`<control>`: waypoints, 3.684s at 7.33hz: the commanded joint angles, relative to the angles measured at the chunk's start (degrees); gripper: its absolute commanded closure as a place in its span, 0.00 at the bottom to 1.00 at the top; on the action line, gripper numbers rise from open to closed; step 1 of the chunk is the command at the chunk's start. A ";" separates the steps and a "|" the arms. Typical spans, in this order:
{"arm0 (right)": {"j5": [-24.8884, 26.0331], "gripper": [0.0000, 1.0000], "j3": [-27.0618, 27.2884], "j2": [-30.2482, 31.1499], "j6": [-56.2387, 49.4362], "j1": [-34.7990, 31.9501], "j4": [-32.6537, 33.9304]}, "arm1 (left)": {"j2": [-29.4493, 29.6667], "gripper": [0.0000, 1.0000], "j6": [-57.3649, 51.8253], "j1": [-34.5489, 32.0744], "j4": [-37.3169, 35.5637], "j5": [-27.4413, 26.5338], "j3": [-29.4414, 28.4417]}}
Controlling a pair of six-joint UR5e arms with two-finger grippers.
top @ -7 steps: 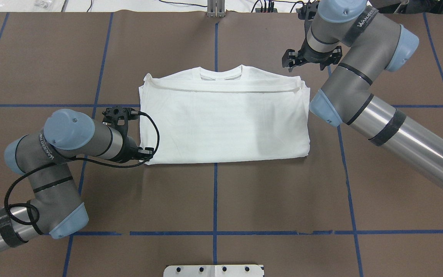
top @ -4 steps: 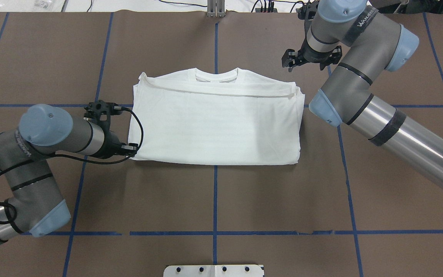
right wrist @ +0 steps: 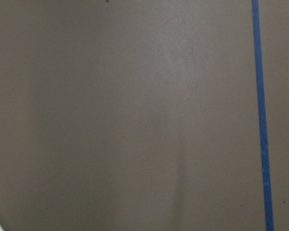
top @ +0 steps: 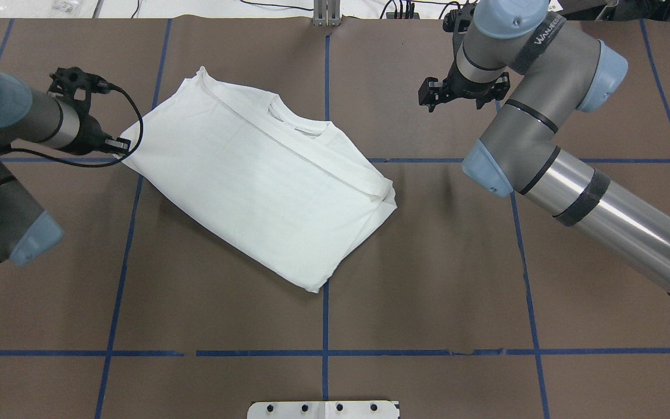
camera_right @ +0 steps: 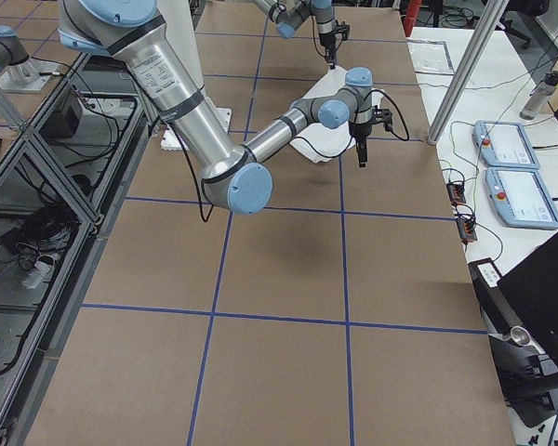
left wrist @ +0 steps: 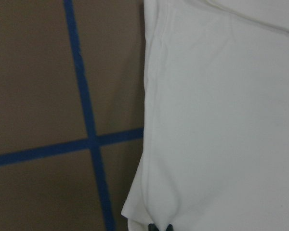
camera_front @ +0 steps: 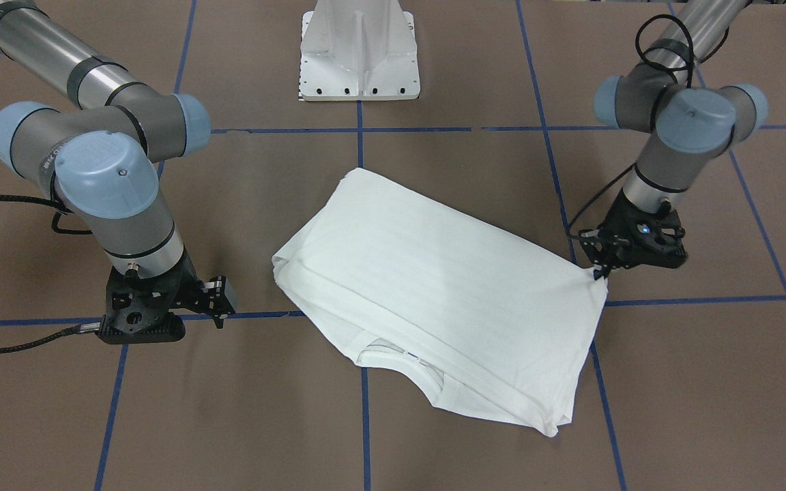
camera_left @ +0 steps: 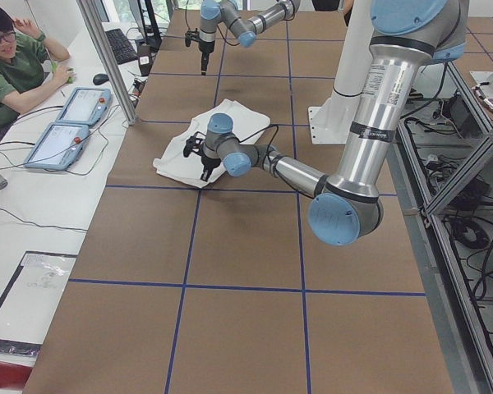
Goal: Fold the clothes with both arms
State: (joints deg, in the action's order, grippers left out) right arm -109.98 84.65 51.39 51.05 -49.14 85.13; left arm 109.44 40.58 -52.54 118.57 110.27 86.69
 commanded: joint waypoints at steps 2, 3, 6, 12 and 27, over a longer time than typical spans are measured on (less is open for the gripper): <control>0.12 0.00 0.96 -0.14 0.28 1.24 -0.05 | 14.89 1.00 -8.39 -6.87 1.04 -0.93 -22.66; 0.30 0.00 0.52 -0.67 1.32 1.85 -0.05 | 17.10 1.00 -9.02 -7.40 1.22 -2.41 -24.62; 1.43 0.00 -9.70 -11.17 7.81 5.62 -2.74 | 16.51 0.00 -9.20 -10.04 2.63 6.60 -21.84; 13.03 0.17 -37.34 -25.45 18.64 13.45 -28.58 | 13.25 0.00 -8.41 -10.04 2.72 6.80 -16.90; 23.85 0.57 -42.64 -27.30 14.96 17.94 -33.27 | 12.81 0.00 -8.41 -9.95 2.81 6.71 -16.90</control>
State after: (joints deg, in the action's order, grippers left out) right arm -86.27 42.01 24.01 66.02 -31.35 51.85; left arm 122.26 32.17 -62.49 121.37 116.98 69.79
